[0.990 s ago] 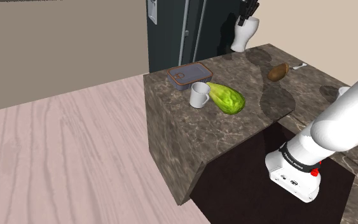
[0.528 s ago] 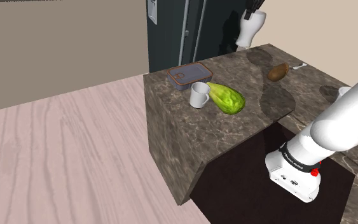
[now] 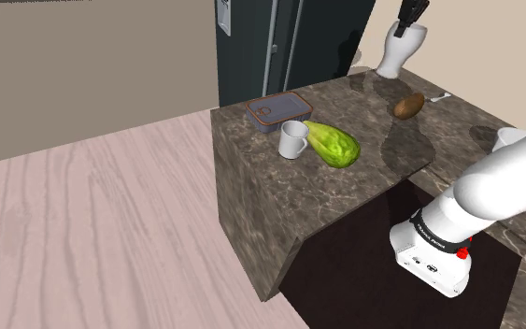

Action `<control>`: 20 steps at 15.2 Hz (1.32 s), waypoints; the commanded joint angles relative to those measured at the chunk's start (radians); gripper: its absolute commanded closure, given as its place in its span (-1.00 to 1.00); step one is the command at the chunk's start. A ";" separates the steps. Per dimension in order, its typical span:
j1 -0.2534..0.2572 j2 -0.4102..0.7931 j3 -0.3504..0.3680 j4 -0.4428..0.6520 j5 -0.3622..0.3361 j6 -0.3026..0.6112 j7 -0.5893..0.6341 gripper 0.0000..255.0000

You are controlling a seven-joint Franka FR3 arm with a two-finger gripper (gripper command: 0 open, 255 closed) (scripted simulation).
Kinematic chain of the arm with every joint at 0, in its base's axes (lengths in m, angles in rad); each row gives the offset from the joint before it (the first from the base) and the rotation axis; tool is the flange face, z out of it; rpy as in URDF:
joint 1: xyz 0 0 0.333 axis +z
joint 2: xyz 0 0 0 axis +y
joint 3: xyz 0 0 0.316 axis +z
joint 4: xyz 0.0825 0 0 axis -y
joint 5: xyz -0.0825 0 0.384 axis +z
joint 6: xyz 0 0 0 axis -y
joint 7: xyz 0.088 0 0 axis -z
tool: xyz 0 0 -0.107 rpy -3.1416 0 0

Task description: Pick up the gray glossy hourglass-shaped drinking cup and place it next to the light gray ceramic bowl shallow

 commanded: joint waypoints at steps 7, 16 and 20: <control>-0.068 -0.197 -0.062 -0.164 -0.093 -0.030 -0.105 1.00; -0.155 -0.356 -0.164 -0.248 -0.217 -0.094 -0.260 1.00; -0.192 -0.404 -0.219 -0.256 -0.276 -0.124 -0.340 1.00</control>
